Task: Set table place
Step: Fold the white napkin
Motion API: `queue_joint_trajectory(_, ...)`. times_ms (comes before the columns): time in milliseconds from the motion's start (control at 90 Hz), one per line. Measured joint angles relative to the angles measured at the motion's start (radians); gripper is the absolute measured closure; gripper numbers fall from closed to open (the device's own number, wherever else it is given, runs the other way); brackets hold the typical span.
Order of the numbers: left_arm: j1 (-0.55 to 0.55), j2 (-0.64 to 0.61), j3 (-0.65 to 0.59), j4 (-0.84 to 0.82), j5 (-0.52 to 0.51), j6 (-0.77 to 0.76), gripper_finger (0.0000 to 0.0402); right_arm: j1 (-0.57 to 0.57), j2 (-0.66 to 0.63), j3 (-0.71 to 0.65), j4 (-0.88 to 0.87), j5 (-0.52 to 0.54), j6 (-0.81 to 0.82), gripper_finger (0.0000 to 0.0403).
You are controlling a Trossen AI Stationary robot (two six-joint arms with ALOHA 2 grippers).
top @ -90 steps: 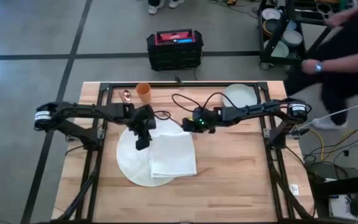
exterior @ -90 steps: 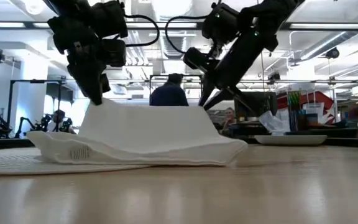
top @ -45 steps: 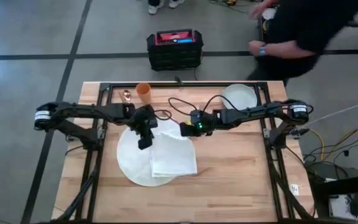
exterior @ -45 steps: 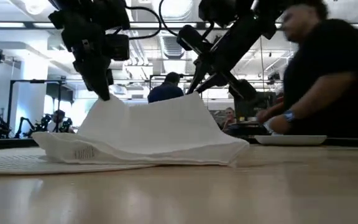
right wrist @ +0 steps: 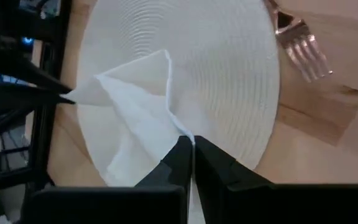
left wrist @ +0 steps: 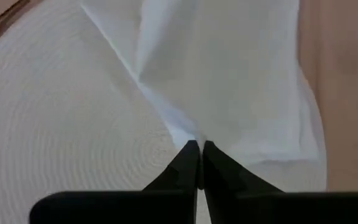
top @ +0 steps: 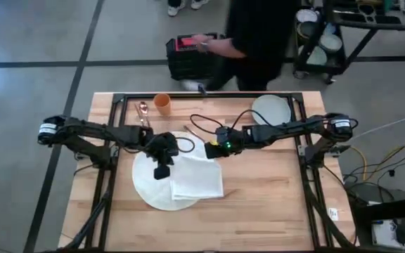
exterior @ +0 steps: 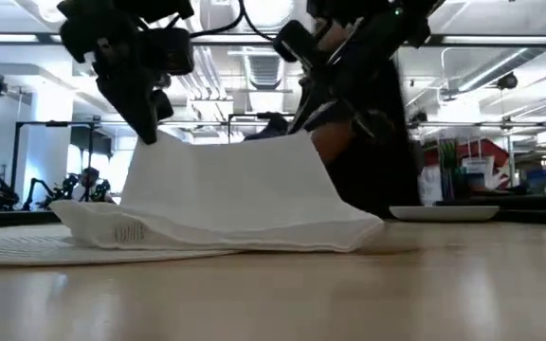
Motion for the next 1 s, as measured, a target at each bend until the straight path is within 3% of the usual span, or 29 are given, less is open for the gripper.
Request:
queue_joint_trajectory(311, -0.065, 0.001, 0.0, 0.001, -0.015, -0.028, 0.0402, 0.056, -0.057, 0.0, -0.055, 0.027, -0.009, 0.0403)
queue_joint_trajectory(1000, -0.104, 0.002, -0.001, 0.011, 0.011, -0.008, 0.0402, 0.165, -0.053, 0.0, -0.082, 0.054, -0.018, 0.0403)
